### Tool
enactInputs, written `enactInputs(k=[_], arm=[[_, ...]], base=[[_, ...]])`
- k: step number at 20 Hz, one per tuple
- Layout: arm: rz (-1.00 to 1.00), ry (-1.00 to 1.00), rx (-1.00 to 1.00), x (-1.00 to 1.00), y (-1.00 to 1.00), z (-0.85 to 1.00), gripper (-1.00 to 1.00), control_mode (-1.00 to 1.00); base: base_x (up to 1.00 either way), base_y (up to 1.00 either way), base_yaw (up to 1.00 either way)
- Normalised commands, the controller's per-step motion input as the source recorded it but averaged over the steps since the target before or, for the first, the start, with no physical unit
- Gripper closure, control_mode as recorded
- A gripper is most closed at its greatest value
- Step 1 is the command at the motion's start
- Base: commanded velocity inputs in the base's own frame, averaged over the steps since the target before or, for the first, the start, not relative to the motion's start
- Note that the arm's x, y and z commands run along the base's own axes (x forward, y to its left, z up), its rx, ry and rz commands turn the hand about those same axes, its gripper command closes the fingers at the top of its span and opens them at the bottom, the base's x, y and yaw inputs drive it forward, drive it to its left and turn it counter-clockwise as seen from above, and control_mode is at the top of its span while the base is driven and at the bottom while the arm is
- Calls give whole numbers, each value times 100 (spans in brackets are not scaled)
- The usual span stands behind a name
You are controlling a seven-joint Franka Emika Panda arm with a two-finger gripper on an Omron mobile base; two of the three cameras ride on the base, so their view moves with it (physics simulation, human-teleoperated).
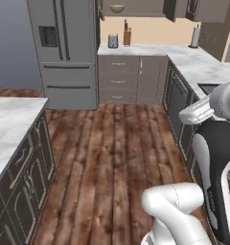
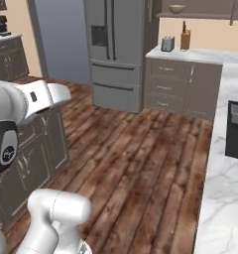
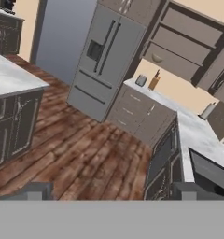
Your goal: Move the bowls from the cabinet to the plates on the dining table.
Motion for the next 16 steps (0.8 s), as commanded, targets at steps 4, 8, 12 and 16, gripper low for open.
enactInputs(k=[4,8,12,16], arm=[[0,0,0,0,0,0,-100,100],[0,0,0,0,0,0,-100,100],[0,0,0,0,0,0,-100,100],[0,0,0,0,0,0,-100,100]], base=[[85,0,0],[77,0,0],[72,0,0],[74,0,0]])
